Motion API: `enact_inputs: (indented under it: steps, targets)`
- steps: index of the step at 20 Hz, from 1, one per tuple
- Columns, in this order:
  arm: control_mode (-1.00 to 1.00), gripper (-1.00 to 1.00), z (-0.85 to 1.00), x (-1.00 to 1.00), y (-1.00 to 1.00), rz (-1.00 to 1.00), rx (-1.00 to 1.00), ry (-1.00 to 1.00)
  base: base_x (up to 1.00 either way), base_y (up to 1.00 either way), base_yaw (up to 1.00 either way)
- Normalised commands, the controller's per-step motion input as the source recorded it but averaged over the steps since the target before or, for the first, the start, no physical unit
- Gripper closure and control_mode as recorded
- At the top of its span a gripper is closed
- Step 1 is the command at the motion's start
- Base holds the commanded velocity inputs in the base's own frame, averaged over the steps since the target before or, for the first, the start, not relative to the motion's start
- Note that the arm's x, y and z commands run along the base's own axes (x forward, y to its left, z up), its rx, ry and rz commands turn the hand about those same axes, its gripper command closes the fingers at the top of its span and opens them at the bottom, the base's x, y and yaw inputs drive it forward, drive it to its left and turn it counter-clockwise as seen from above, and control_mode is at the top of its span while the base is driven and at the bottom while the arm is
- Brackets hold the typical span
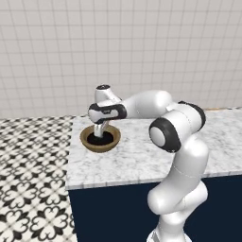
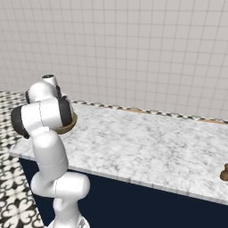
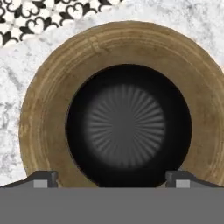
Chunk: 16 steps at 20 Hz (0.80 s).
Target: Pick up the bowls on the counter and stack them on top of one another in the open cabinet. Place the smaller bowl on top of the larger bowl.
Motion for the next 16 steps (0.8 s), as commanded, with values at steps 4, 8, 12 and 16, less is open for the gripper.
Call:
enact_inputs:
  steps: [4, 8, 12, 16]
  targets:
    - [-1.00, -1.00, 0.00, -0.02, -0.74, -0.71, 0.06, 0.00, 0.00, 0.00, 0.00]
    - [-1.00, -1.00, -0.19, 0.22, -0.22, -0.63, 0.01, 0.00, 0.00, 0.00, 0.00]
    - [-1.00, -1.00, -0.24, 0.21, -0.01, -0.58, 0.07, 0.00, 0.00, 0.00, 0.00]
    - [-1.00, -1.00, -0.05, -0.21, -0.20, -0.55, 0.20, 0.00, 0.00, 0.00, 0.00]
